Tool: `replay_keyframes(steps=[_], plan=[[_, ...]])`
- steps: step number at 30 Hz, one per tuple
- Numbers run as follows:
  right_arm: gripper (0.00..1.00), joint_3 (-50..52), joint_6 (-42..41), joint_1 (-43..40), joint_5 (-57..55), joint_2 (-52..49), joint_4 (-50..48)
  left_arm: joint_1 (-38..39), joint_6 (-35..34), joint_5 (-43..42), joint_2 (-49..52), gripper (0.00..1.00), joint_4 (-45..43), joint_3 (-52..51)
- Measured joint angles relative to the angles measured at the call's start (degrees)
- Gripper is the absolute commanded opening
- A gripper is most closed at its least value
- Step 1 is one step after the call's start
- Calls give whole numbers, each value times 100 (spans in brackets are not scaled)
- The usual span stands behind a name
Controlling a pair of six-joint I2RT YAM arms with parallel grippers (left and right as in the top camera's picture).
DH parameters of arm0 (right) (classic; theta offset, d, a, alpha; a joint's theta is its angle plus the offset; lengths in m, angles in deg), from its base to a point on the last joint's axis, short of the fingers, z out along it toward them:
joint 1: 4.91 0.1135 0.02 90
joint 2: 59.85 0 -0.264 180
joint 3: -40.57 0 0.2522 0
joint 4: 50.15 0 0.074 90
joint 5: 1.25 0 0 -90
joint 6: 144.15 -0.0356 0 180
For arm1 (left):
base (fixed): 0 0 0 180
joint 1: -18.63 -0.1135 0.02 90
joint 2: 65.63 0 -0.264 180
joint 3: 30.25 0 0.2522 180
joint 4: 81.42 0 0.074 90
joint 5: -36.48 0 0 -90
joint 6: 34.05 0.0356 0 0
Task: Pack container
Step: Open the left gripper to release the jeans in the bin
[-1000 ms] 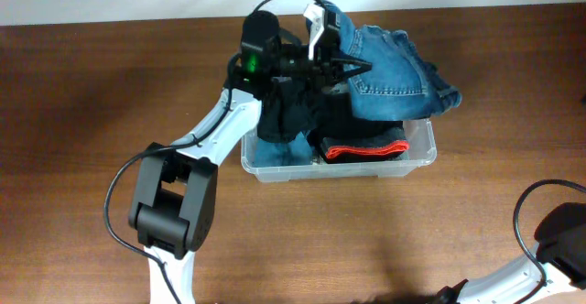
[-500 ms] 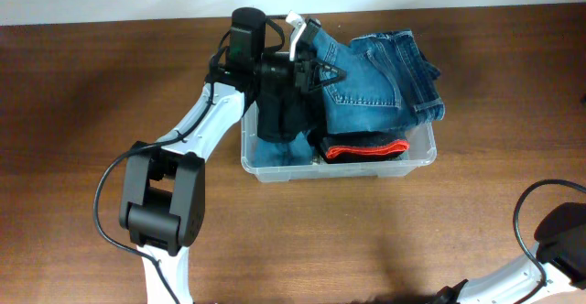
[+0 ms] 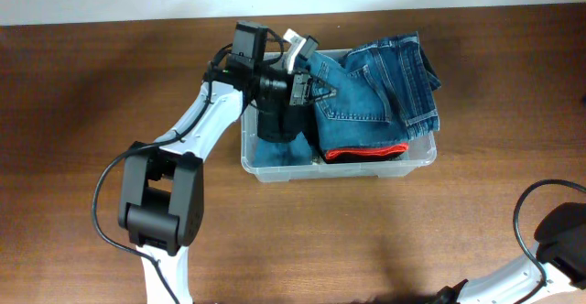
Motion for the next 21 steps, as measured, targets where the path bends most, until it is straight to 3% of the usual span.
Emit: replay_keyframes(steps=[10, 21], plan=[[98, 0, 0, 0, 0, 0, -2, -299, 48, 267, 0, 2, 1187, 7], [98, 0, 2, 0, 0, 0, -2, -299, 72, 1633, -2, 2, 2321, 70]])
